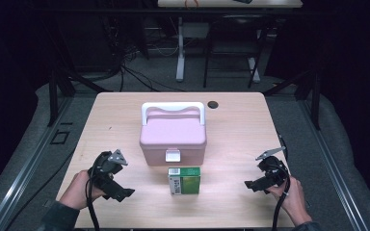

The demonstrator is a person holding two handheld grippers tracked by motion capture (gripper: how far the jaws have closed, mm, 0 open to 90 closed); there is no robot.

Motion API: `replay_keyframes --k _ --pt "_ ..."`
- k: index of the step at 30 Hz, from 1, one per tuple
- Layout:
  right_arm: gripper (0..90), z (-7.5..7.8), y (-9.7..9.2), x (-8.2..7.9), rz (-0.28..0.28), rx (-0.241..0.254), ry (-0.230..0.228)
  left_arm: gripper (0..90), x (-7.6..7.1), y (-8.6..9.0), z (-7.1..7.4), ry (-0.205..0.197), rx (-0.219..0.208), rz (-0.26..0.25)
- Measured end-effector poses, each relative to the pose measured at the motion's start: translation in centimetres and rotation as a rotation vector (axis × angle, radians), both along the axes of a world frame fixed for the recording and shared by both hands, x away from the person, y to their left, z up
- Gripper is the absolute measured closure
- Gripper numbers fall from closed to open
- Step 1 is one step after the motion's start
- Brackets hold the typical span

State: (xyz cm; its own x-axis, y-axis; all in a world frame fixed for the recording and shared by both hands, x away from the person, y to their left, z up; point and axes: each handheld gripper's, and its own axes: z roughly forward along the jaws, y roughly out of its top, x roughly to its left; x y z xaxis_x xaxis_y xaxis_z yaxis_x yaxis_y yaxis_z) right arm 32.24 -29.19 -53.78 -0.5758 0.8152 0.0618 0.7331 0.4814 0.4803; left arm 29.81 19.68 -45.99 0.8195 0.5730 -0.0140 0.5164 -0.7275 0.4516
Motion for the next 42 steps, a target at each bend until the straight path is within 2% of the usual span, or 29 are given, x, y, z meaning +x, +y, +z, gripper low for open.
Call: replay_keyframes --k 1,6,8,13,16,18,22,30,38,42 --pt "0.0 0.0 0.0 0.0 0.000 0.000 0.000 0.1 0.0 0.0 0.0 0.000 0.000 0.000" --pt "0.0 -0.1 0.0 0.1 -0.005 0.008 0.010 0.1 0.3 -1.9 1.6 0.000 0.027 -0.082" --pt "0.0 -0.1 0.0 0.0 -0.007 0.008 0.008 0.1 0.4 -2.2 1.8 0.000 0.026 -0.093" --pt "0.0 -0.2 -0.1 0.1 -0.001 -0.005 0.006 0.1 0.8 -4.4 3.3 -0.020 0.050 -0.155" --pt "0.0 -0.3 -0.1 0.1 -0.005 0.005 0.005 0.0 0.9 -5.5 3.9 -0.027 0.064 -0.192" --pt "0.0 -0.3 -0.1 0.1 -0.004 0.002 0.013 0.0 1.0 -6.2 4.2 -0.017 0.079 -0.219" --pt "0.0 -0.3 0.0 0.0 -0.001 0.001 0.011 0.1 1.3 -7.2 4.4 -0.008 0.084 -0.248" --pt "0.0 -0.4 0.3 0.0 0.015 -0.017 0.027 0.1 1.9 -10.3 5.0 -0.010 0.146 -0.335" --pt "0.0 -0.6 0.1 0.1 0.015 -0.007 0.037 0.0 2.5 -13.1 4.9 0.029 0.198 -0.409" --pt "0.0 -0.7 0.1 0.1 0.016 -0.004 0.040 0.0 2.6 -14.4 4.7 0.034 0.217 -0.439"
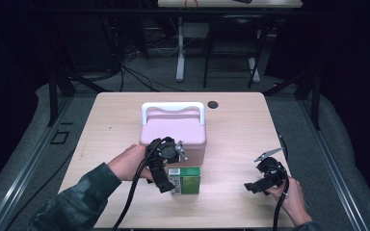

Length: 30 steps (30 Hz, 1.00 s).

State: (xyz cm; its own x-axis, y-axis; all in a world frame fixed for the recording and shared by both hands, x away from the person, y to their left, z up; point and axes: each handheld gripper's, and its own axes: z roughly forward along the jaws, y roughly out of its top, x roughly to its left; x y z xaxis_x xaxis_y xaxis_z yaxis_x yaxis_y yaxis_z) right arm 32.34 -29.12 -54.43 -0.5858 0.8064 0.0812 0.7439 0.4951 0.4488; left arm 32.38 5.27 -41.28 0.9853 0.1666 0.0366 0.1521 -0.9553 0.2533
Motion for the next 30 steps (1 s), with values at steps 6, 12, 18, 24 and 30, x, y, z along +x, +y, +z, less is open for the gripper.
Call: replay_keyframes --k 6,12,18,24,30 --pt "0.0 0.0 0.0 0.0 0.013 -0.010 -0.004 0.0 0.0 -1.8 -0.1 -0.002 0.033 -0.043" --pt "0.0 -0.1 0.1 0.0 0.015 -0.010 0.004 0.0 0.3 -3.0 -0.3 0.004 0.066 -0.064" --pt "0.0 -0.2 0.1 0.0 0.020 -0.004 0.012 3.5 0.3 -4.2 -0.8 -0.001 0.105 -0.083" --pt "0.0 -0.3 0.2 0.0 0.019 -0.002 0.017 24.1 0.5 -4.5 -1.1 0.016 0.109 -0.090" --pt "0.0 -0.4 0.2 0.0 0.029 -0.012 0.028 35.0 0.9 -4.9 -1.5 0.043 0.129 -0.095"
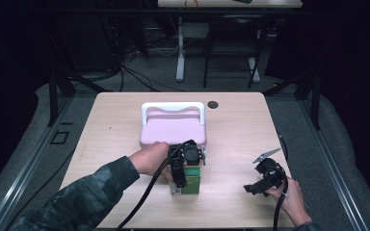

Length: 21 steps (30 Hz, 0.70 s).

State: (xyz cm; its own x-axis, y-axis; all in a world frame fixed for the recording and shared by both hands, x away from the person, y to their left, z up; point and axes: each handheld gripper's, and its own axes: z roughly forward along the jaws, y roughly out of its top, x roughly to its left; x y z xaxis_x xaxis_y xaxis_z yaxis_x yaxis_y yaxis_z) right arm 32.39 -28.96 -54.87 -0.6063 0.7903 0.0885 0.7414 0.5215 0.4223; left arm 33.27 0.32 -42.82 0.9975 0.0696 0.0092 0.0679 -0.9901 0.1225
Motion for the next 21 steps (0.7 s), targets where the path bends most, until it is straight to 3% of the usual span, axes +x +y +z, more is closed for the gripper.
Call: replay_keyframes --k 8,13,21 --pt "0.0 -0.12 0.07 -0.04 0.003 0.004 0.003 50.6 0.18 -0.76 -0.71 0.010 0.019 -0.011" --pt "0.0 -0.15 0.18 -0.08 -0.001 0.008 0.011 59.7 0.27 -0.88 -0.97 -0.005 0.017 -0.009" --pt "0.0 -0.06 0.17 -0.08 0.004 -0.002 0.011 62.7 -0.03 -0.91 -0.88 -0.020 0.029 -0.014"
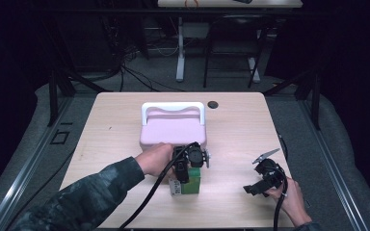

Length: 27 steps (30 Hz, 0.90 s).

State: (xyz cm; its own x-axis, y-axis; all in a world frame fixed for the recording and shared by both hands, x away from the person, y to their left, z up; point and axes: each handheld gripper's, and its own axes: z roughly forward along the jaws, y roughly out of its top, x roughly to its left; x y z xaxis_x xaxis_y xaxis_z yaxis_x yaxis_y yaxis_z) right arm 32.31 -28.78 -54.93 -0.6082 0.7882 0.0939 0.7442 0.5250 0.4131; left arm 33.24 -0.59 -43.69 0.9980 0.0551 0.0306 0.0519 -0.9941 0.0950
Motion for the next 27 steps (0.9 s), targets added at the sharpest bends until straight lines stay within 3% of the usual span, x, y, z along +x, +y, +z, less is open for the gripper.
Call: replay_keyframes --k 3,4,5,17,27 --pt "0.0 0.0 0.0 0.0 0.001 0.005 -0.012 63.1 -0.2 0.0 0.0 0.002 -0.001 -0.002" --pt "0.0 0.0 -0.1 0.0 0.004 -0.005 -0.016 63.1 -0.4 0.0 0.0 -0.046 0.009 -0.001" --pt "0.0 0.1 0.0 0.0 0.000 0.004 -0.010 63.1 -0.2 0.1 0.0 0.006 0.005 -0.008" --pt "0.0 0.2 -0.2 -0.1 -0.010 0.003 -0.016 63.2 -0.4 1.3 0.7 -0.009 0.007 0.005" --pt "0.0 0.2 -0.2 -0.1 -0.010 0.001 -0.016 63.2 -0.9 3.4 1.2 -0.007 0.019 0.025"
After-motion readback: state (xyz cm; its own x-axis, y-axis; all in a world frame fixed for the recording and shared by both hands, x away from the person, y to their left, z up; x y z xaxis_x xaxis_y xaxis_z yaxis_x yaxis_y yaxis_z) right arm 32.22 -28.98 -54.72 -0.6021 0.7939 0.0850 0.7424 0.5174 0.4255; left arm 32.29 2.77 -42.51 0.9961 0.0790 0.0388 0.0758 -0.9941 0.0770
